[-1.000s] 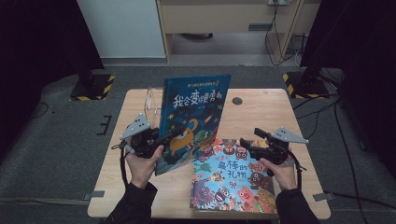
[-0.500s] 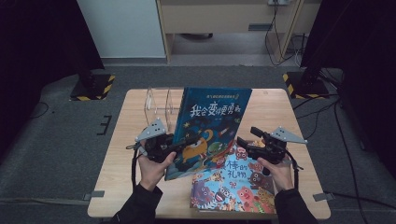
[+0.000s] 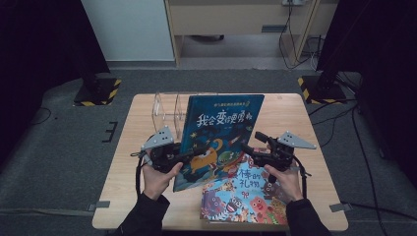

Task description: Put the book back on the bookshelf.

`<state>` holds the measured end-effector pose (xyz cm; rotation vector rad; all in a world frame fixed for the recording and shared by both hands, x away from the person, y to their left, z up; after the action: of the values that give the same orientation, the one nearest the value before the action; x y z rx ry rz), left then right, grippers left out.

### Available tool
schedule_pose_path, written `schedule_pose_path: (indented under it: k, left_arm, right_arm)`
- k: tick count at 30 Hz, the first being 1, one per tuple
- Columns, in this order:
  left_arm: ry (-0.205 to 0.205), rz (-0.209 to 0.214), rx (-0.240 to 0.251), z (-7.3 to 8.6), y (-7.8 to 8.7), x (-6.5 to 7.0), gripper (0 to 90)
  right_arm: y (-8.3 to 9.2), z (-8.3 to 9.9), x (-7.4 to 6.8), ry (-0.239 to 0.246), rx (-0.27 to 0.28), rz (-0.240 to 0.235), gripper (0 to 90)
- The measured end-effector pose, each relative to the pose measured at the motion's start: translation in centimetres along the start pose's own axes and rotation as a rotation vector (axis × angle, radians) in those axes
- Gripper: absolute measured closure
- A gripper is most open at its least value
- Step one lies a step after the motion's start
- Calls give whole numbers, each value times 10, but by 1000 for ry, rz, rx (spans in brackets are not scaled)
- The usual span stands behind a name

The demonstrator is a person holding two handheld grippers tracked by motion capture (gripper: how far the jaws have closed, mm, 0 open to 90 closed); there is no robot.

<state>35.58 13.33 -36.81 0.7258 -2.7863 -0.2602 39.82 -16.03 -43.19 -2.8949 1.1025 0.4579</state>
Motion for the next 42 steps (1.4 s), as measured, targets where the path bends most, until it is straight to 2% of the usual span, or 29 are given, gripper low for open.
schedule_pose_path:
  k: [8,13,16,20,22,27,32,37,41,42]
  left_arm:
    - [-25,-8,-2,0,0,3,816]
    - [-38,-3,-4,-1,-1,5,817]
    - [-40,-6,-1,-1,-1,5,816]
    - [-43,-1,1,-1,-1,5,816]
    - [-45,1,2,-1,-2,5,817]
    - [-84,-9,2,4,-8,7,819]
    - [-109,5,33,9,-13,5,813]
    - [-114,4,33,12,-15,2,789]
    - [-120,13,8,14,-16,3,794]
    - [-117,15,22,15,-16,4,795]
  right_arm:
    - [-9,-9,-13,21,19,-30,226]
    - [-12,-8,-13,14,13,-41,238]
    - [-11,-10,-16,4,32,-67,264]
    - [-11,-13,-17,33,15,-47,306]
    - [-10,-15,-17,26,28,-49,310]
    - [-7,-22,-14,20,53,-37,315]
    - [-1,-25,-10,33,59,-29,339]
    - [4,-26,-10,53,58,-26,361]
    - [2,-24,-13,71,49,-27,355]
    - [1,-24,-13,79,44,-24,354]
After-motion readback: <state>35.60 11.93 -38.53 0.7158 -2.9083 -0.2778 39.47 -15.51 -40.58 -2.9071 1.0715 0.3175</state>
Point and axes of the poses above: each handheld gripper's, and its own axes: y roughly backward along the jaws, z roughly out of its underside, x roughly to its right, the point moved 3 cm from there along -y, roughly forward along the jaws, and after that the axes turned 2 degrees about x, right-handed, at the moved point
